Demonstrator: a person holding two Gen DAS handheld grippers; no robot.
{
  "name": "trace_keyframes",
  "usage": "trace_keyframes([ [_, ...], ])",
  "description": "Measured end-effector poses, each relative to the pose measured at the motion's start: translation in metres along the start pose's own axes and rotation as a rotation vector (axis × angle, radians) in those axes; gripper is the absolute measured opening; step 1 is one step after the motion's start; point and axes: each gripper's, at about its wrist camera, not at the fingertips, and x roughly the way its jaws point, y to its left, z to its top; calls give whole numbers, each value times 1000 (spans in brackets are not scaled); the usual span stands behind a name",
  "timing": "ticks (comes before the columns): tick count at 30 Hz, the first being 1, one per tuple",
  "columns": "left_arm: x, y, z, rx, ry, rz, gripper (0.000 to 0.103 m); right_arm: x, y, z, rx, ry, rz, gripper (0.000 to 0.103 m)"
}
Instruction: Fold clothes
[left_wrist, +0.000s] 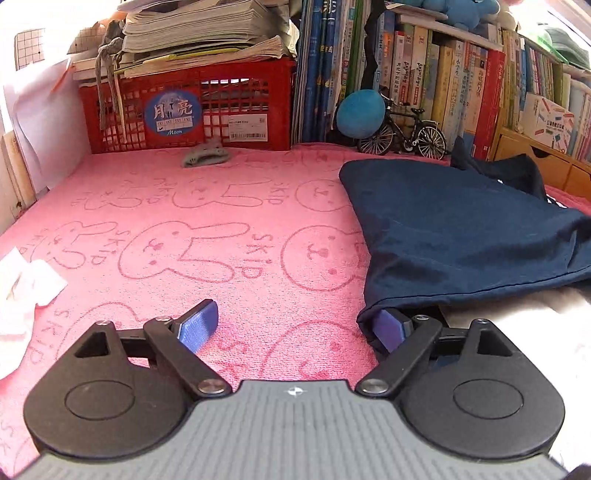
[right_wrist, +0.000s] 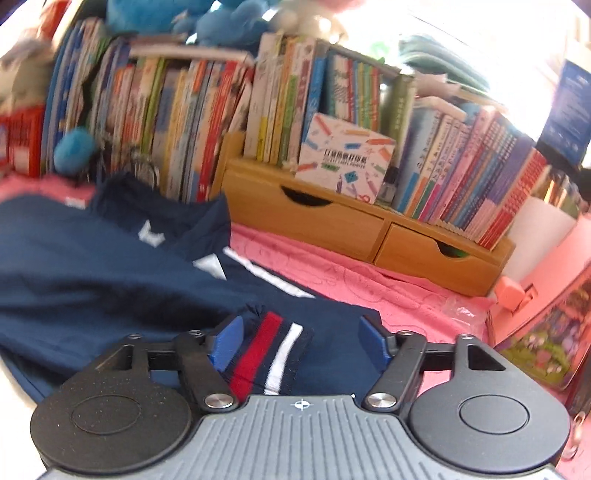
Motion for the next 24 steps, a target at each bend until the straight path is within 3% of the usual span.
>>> trace_keyframes([
  [2,1,0,-1,-2,3,-1,93,-14,4,9,76,-36,77,91],
  [3,1,0,-1,-2,5,2,94,-18,13,14,106,-49,158,96],
  [6,3,-1,-1,-3,9,8,97,-17,64,27,127,-31,393,96],
  [8,3,0,-1,-5,12,11,98,-10,104,32,110,-3,485,96],
  [11,3,0,0,-7,14,15,99,3,157,34,35,53,520,96],
  [14,3,0,0,-7,15,17,100,15,185,26,-22,109,505,96],
  [17,3,0,0,-8,15,18,100,21,200,8,-91,129,423,103],
  [24,1,2,0,-20,11,12,100,24,197,0,-69,156,439,103],
])
